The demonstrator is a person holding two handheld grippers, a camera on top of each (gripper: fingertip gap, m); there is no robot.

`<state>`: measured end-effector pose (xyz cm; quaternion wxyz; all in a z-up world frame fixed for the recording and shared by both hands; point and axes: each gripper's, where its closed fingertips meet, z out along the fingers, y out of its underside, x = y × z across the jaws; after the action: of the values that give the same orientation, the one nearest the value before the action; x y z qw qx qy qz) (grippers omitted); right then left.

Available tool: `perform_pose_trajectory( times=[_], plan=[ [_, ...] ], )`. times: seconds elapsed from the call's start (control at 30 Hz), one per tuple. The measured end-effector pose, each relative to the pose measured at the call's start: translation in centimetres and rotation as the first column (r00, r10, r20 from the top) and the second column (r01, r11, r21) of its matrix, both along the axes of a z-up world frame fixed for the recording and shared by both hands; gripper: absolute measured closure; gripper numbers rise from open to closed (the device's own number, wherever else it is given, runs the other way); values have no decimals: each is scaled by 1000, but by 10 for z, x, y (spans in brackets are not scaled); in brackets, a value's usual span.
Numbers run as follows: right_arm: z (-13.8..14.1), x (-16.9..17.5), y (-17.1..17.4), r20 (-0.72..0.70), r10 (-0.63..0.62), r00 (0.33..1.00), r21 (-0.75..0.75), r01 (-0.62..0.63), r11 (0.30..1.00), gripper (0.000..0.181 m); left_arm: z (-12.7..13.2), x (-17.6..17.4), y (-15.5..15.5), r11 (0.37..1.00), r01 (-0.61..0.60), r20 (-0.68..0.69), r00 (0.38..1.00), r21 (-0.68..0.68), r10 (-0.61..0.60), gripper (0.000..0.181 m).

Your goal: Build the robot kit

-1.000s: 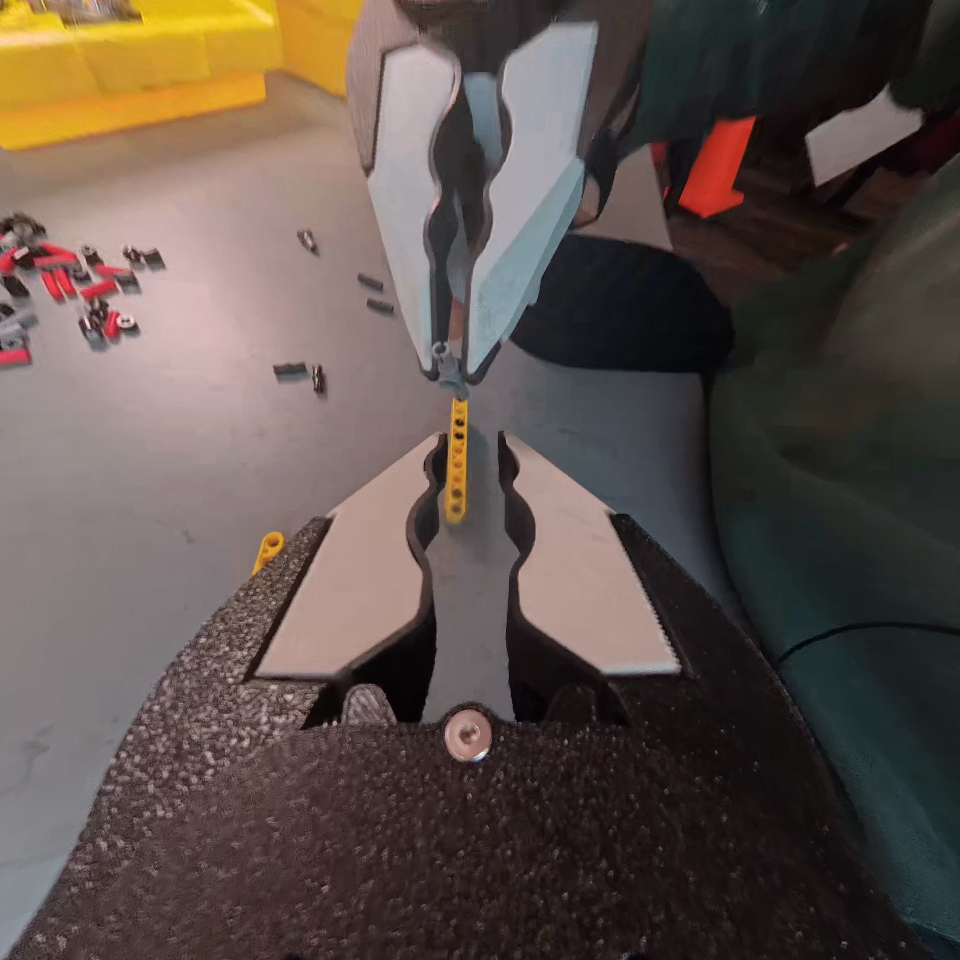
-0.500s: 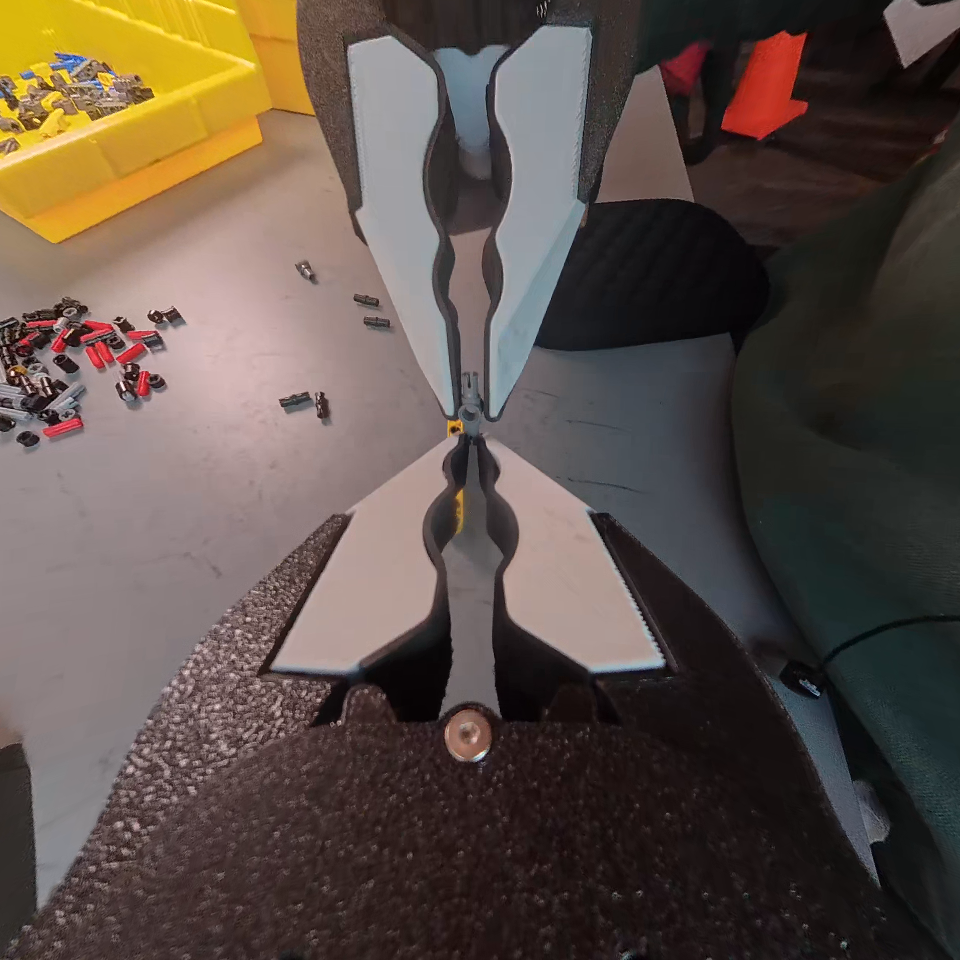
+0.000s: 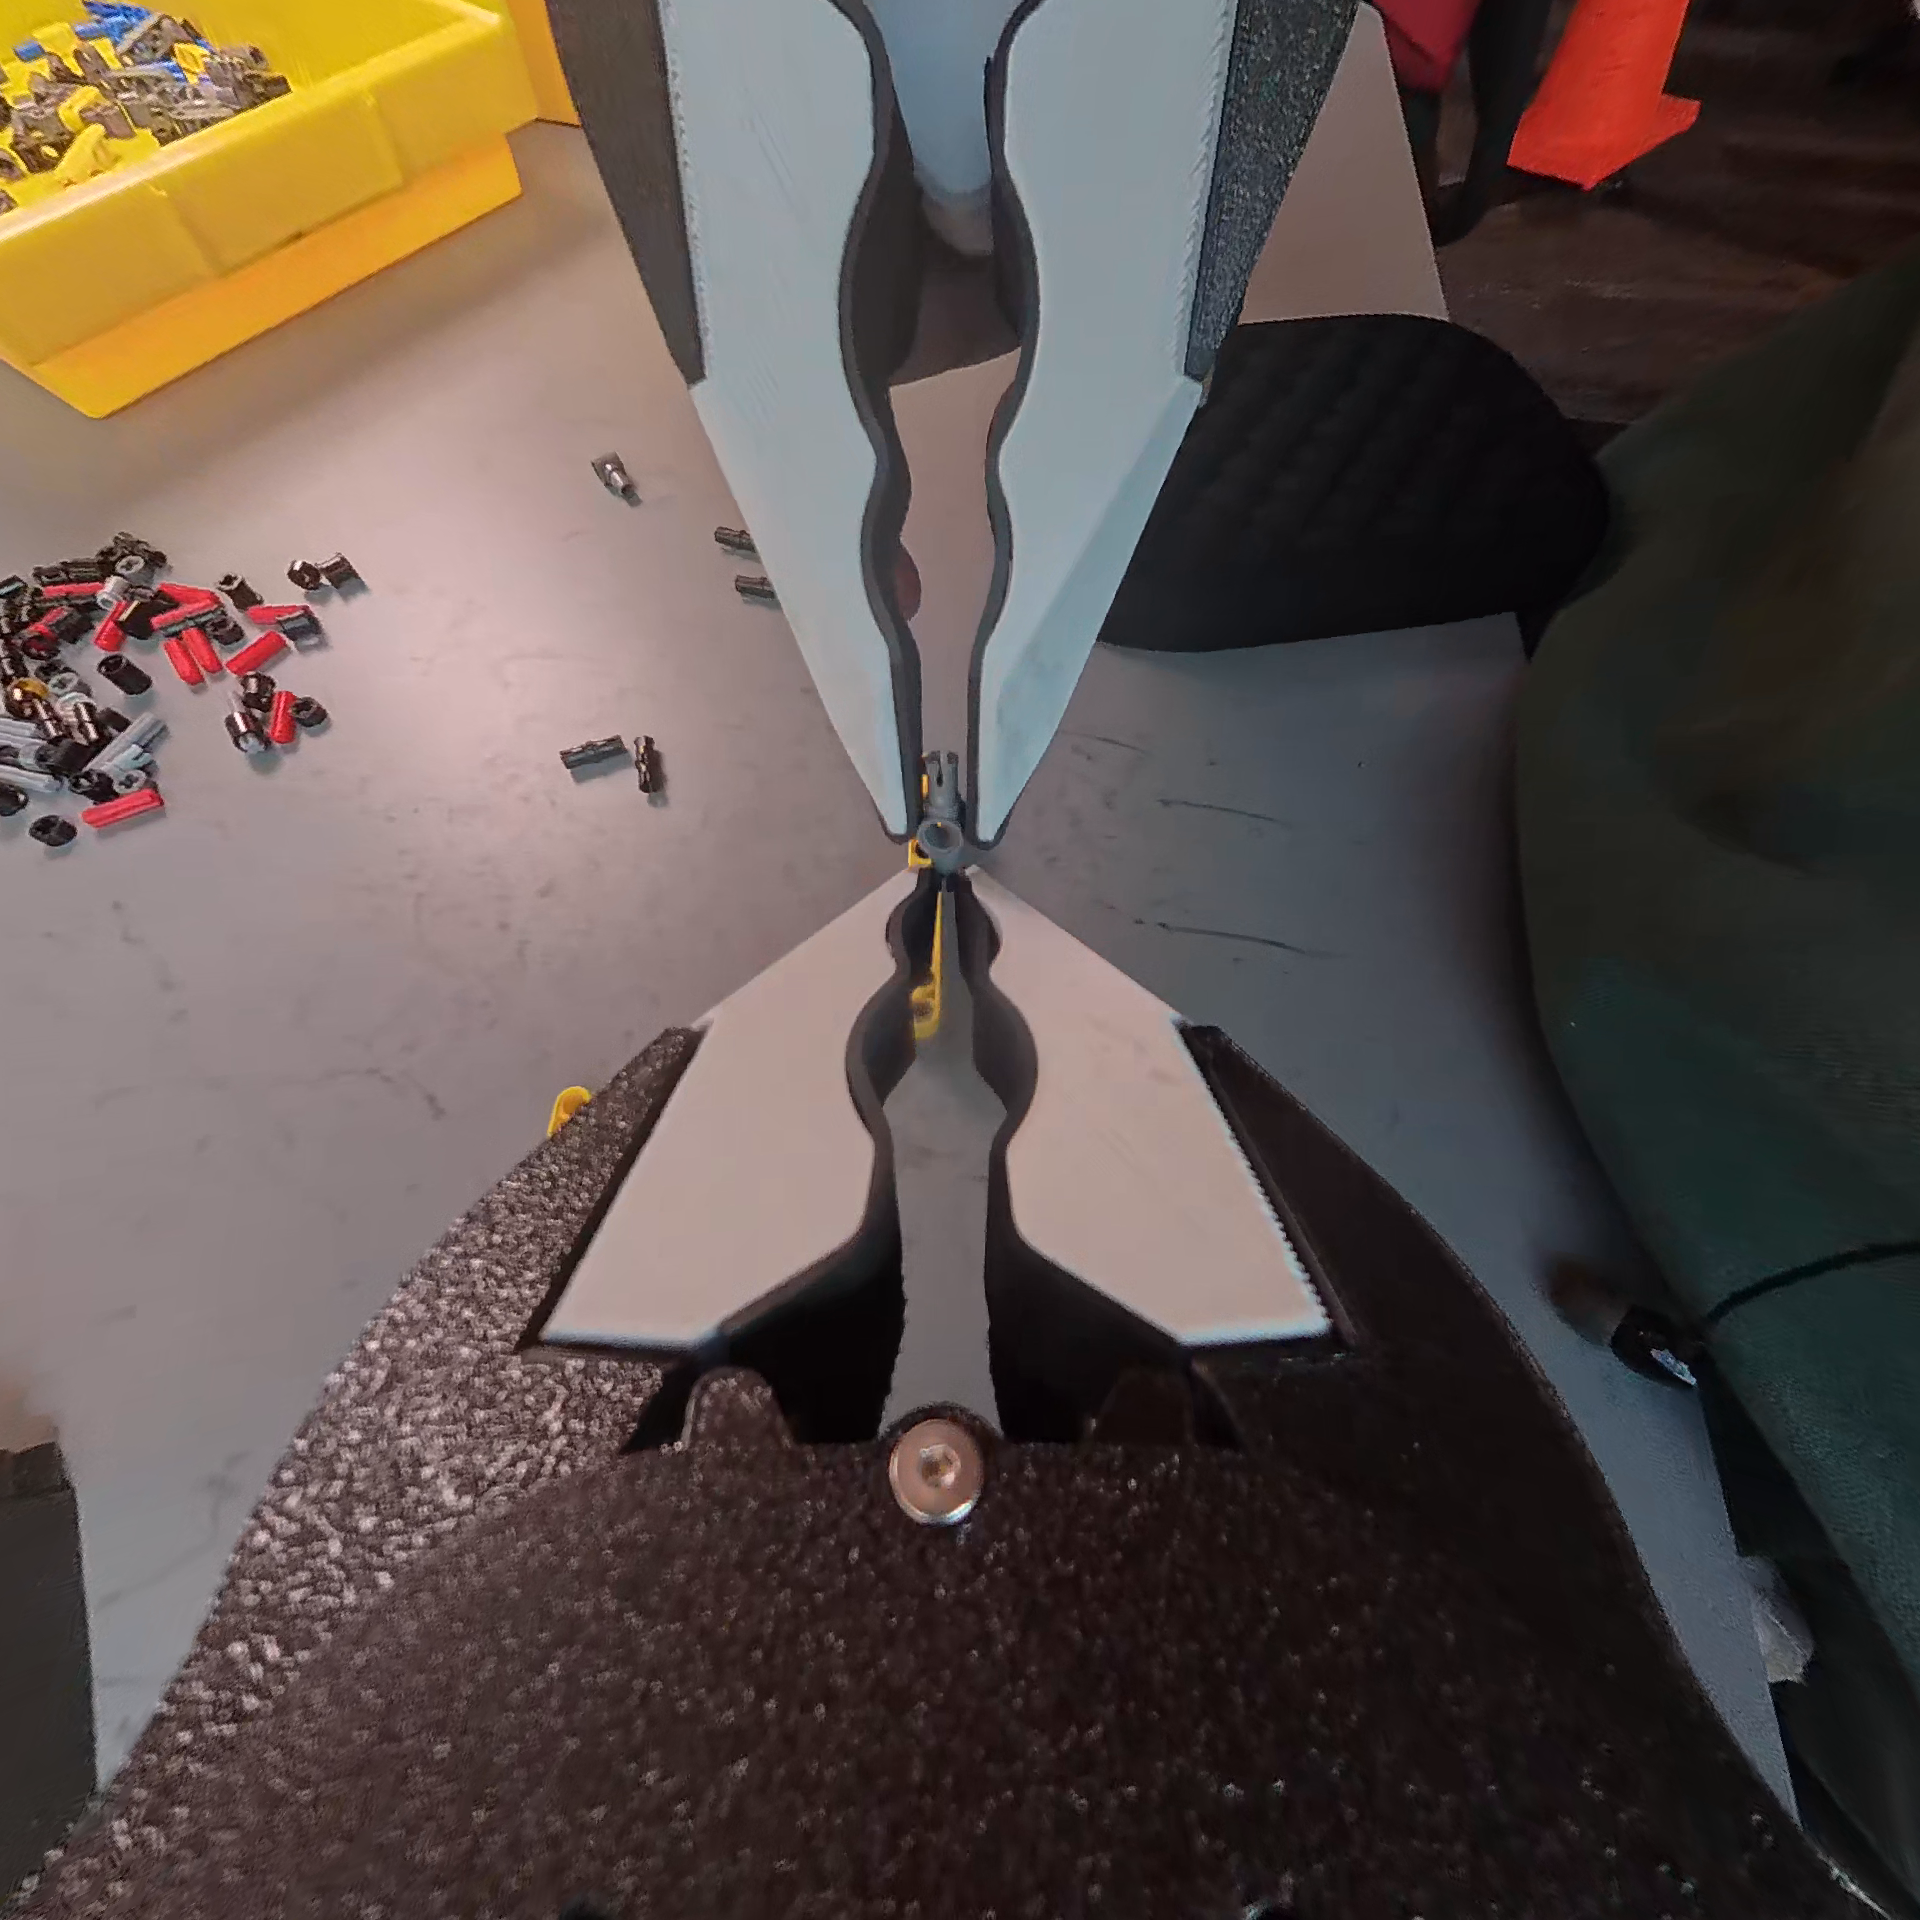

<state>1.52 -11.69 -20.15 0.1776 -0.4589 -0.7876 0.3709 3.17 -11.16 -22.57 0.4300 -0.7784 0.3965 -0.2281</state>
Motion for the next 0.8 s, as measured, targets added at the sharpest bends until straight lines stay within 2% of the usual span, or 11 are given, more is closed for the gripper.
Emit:
perform_pose_trajectory(
  times=[0.13, 0.33, 0.43, 0.53, 0.8],
  plan=[
    [-4, 1, 5, 53, -13, 998, -4, 13, 1000, 175, -2, -2, 1, 1000, -10, 2, 1000, -6, 10, 177],
    [-33, 14, 14, 213, 0, 977, 104, -23, 994, 175, -25, -9, 1, 998, -8, -87, 996, -58, 3, 163],
    [-39, 16, 16, 252, 2, 968, 139, -38, 990, 175, -32, -6, 0, 997, 1, -108, 994, -76, -10, 164],
    [-44, 17, 18, 272, 6, 962, 181, -57, 982, 175, -36, -5, 1, 997, 1, -137, 990, -83, -13, 174],
    [-44, 17, 20, 329, 34, 944, 286, -134, 949, 175, -37, -5, 3, 995, -7, -135, 991, -100, -6, 174]
  ],
)
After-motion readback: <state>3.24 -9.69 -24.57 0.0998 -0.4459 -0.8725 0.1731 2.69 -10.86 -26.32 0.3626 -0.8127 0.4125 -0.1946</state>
